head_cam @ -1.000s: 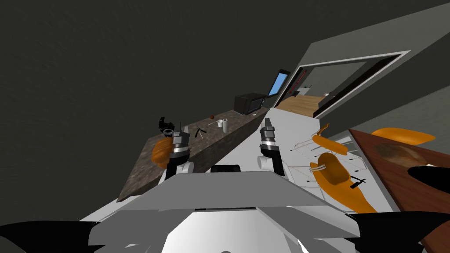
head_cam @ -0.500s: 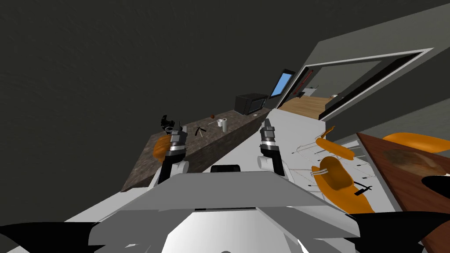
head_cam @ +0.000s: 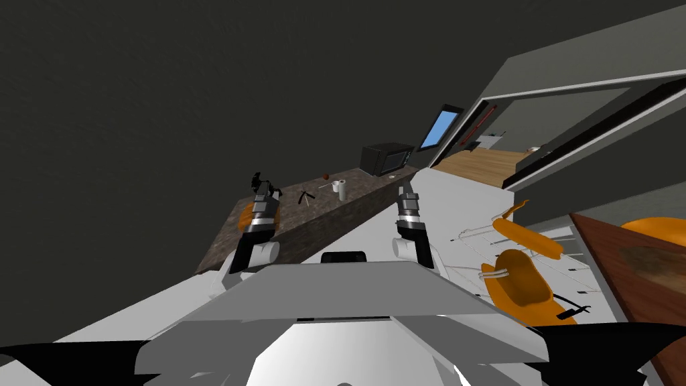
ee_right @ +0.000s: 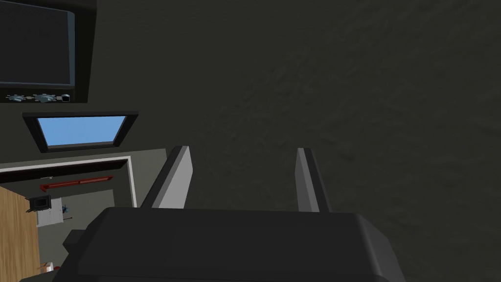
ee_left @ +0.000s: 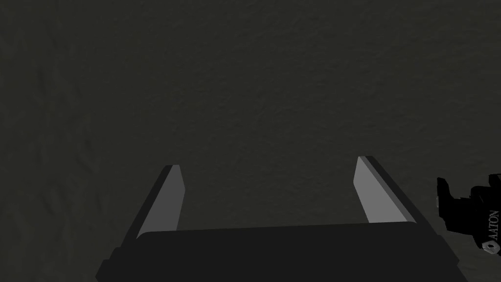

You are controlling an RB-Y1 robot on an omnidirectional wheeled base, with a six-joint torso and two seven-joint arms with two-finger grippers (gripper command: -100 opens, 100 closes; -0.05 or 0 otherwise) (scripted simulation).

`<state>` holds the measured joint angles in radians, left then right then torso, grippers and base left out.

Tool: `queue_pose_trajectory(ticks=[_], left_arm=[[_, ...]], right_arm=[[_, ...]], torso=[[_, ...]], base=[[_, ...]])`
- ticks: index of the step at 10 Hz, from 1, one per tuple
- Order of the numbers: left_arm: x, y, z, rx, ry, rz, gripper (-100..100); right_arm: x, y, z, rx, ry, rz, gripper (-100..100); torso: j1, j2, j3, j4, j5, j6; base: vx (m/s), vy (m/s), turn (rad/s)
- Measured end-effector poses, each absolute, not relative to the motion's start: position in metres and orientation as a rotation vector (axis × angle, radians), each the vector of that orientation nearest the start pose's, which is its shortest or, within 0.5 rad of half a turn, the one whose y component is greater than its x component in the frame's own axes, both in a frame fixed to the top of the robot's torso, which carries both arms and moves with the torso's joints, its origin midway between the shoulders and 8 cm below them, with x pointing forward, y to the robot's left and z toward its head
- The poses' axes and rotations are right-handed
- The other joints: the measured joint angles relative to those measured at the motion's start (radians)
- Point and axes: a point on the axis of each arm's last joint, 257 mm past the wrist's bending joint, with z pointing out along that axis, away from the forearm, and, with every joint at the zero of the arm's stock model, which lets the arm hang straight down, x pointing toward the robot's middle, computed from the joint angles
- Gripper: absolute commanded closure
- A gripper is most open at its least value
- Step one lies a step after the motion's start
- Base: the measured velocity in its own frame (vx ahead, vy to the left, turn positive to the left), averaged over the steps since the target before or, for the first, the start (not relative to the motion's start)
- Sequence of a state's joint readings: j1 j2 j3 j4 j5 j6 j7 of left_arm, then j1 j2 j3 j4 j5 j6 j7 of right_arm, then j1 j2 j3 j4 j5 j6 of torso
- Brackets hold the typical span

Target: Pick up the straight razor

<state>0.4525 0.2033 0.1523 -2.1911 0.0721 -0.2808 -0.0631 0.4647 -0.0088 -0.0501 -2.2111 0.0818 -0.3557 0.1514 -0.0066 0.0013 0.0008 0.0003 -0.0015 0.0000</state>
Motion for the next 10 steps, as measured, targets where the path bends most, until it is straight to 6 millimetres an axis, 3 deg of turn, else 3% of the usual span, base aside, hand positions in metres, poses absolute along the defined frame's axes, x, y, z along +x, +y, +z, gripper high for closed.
queue_pose_trajectory(ticks=[10], left_arm=[[0.407, 0.428, -0.042, -0.921, 0.904, -0.970, -100]], right_arm=[[0.380, -0.295, -0.024, 0.674, 0.823, 1.026, 0]], torso=[[0.003, -0.002, -0.001, -0.001, 0.001, 0.000]], base=[[0.001, -0.073, 0.068]])
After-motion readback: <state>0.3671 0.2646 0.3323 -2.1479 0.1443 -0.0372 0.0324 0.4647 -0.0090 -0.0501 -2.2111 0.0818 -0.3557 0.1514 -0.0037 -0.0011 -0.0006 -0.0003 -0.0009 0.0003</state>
